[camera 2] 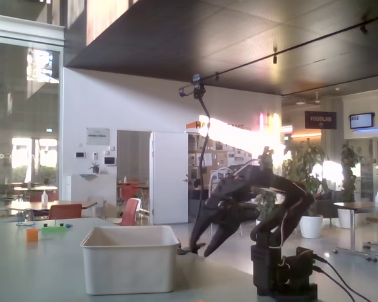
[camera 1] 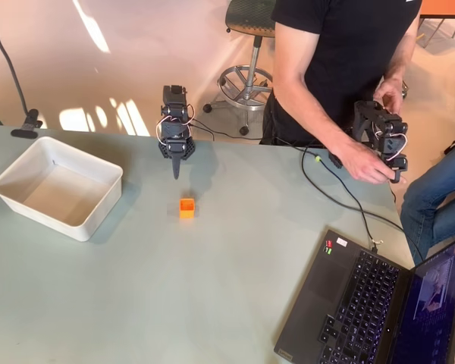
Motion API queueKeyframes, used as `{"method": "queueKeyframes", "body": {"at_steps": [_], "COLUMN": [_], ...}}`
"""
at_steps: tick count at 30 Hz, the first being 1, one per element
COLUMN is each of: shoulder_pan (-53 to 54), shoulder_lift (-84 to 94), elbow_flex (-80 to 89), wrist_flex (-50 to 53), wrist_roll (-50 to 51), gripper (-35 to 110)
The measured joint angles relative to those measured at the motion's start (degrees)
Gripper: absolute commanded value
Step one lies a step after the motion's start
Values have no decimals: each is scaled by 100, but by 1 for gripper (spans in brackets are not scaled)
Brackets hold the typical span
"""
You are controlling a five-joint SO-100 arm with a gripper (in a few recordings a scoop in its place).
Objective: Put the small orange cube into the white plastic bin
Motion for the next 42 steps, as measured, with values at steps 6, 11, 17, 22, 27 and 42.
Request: {"method": "queueKeyframes", "body": {"at_steps": [6,11,17,22,27,42], "shoulder_pan": [-9,-9,-255,-1187,-1688,-1617], "shoulder_lift": [-703,-984,-1415,-1582,-1608,-3138], "elbow_flex": [-35,-35,-35,-35,-35,-35], "wrist_flex": [0,0,0,0,-70,-756], "wrist_roll": [18,123,1046,1714,2276,2408], "gripper": [65,69,69,69,69,69]}}
